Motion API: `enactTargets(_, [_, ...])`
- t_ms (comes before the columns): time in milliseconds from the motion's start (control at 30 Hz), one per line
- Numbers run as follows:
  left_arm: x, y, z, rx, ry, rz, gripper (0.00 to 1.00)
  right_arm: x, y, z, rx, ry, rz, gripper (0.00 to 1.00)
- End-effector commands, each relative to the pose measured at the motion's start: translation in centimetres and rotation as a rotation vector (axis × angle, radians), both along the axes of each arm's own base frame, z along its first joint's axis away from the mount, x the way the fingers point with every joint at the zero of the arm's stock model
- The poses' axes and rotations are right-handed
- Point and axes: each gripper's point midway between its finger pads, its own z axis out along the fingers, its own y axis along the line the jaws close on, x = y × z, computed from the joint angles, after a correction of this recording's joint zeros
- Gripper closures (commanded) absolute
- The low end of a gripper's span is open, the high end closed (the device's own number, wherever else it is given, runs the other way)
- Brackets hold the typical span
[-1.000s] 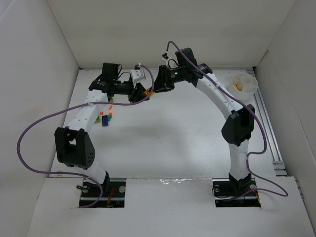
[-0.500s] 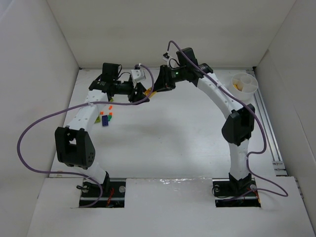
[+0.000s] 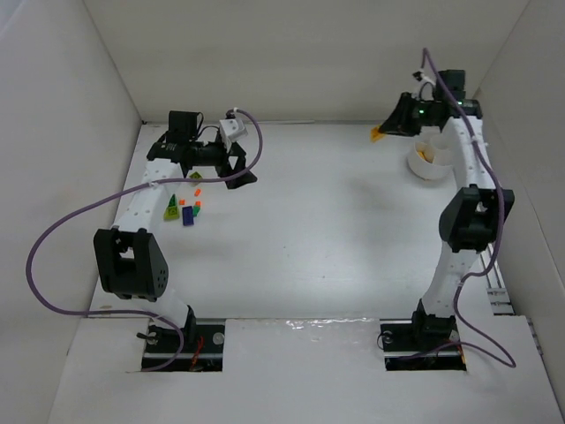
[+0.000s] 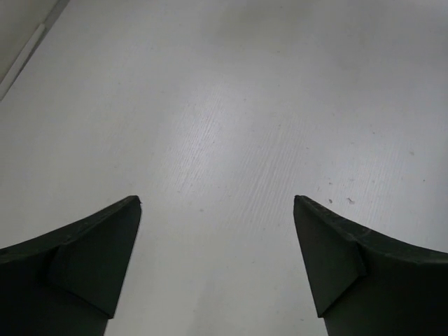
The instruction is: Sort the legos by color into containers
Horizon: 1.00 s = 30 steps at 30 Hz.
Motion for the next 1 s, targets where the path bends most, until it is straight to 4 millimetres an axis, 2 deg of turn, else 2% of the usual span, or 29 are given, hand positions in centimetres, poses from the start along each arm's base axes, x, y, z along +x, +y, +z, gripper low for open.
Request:
enactTargets(0, [-0.7, -0.3, 1.2, -0.021, -0.004, -0.009, 0.06, -1.1, -7.8, 2.5, -0.209, -0.102, -0.02, 0.93])
enactTargets(33, [-0.3, -0.4, 1.1, -0.026, -0.004, -0.005, 0.0, -0.8, -9.0, 3.4, -0.235, -0.13, -0.023, 0.93])
enactTargets(67, [-0.1, -0.4, 1.3, -0.036, -0.004, 0.004, 0.0, -0.9, -10.4, 1.7, -0.274, -0.092, -0.005, 0.93])
enactTargets(100, [0.2, -0.5, 1.0, -0.039, 0.006, 0.008, 0.0, -0.7, -12.6, 1.4, -0.301, -0.084, -0.037, 0.93])
enactTargets(233, [0.5, -0.4, 0.9, -0.036, 0.014, 0.018, 0.0, -0.5, -16.9, -0.3, -0.396, -0.07, -0.068, 0.93])
enactTargets(267, [0.6, -0.3, 0.8, -0.03, 0.013, 0.025, 0.0, -0.5, -17.1, -0.3, -0.411, -0.073, -0.066, 0.93])
enactTargets(300, [0.6, -0.3, 0.8, -0.03, 0.013, 0.025, 0.0, -0.5, -17.8, -1.2, -0.418, -0.058, -0.063, 0.93])
enactTargets(433, [0.9, -0.4, 0.0, -0.024, 0.025, 0.022, 0.0, 0.3, -18.8, -3.2, -0.455, -0.034, -0.065, 0.93])
enactTargets(567, [1.2, -0.4, 0.3, -0.024, 0.025, 0.022, 0.0, 1.0, -19.3, -4.1, -0.47, -0.031, -0.075, 0.93])
enactTargets(633, [1.2, -0.5, 0.7, -0.031, 0.017, 0.015, 0.0, 1.4, -19.6, -5.3, -0.475, -0.013, -0.077, 0.93])
enactTargets(667, [1.2, -0.5, 0.7, -0.031, 0.017, 0.015, 0.0, 1.7, -19.7, -4.8, -0.48, -0.032, -0.082, 0.93])
enactTargets(767, [1.2, -0.5, 0.3, -0.029, 0.035, 0.015, 0.0, 1.9, -20.1, -5.9, -0.491, -0.008, -0.088, 0.93])
enactTargets(967, [1.2, -0.5, 0.2, -0.029, 0.035, 0.015, 0.0, 2.5, -20.7, -5.6, -0.516, -0.029, -0.108, 0.91])
